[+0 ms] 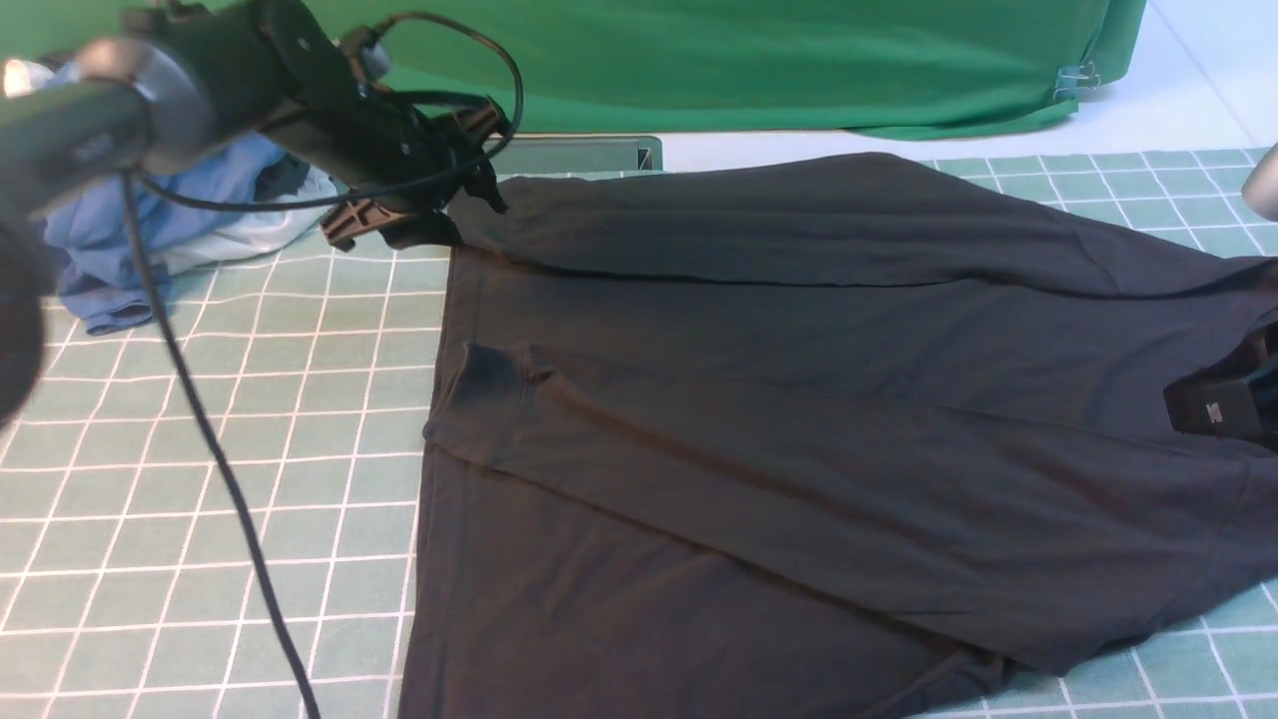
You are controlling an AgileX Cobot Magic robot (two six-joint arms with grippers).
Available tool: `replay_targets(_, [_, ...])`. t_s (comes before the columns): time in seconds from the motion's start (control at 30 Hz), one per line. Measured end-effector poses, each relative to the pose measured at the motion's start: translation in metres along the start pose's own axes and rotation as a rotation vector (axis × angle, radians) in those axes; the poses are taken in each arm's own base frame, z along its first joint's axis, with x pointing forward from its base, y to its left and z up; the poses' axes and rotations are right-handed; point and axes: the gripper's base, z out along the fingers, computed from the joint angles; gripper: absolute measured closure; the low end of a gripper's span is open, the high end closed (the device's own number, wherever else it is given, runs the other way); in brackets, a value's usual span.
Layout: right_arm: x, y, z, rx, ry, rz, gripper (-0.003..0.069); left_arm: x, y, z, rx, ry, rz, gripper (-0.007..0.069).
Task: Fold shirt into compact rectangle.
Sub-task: 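Grab the top left corner of the dark shirt with the left gripper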
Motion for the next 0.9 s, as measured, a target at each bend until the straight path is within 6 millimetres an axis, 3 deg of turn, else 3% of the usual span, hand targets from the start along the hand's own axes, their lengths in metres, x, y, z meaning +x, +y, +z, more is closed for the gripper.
replay_targets(0.1, [0.0,0.0,0.0,0.0,0.0,0.013,0.0511,-0.003,0.004,0.017,-0.008,0.011,0.001,0.0267])
replay_targets(0.3, [0.0,0.0,0.0,-0.001,0.002,0.024,0.0505,-0.007,0.016,0.031,-0.017,0.025,-0.039,0.0267])
replay_targets(0.53, [0.0,0.0,0.0,-0.001,0.002,0.031,0.0498,0.004,0.017,0.043,-0.001,0.103,-0.093,0.0286])
replay_targets(0.9, [0.0,0.0,0.0,-0.001,0.002,0.035,0.0494,-0.002,0.013,0.049,0.073,0.028,-0.184,0.0341])
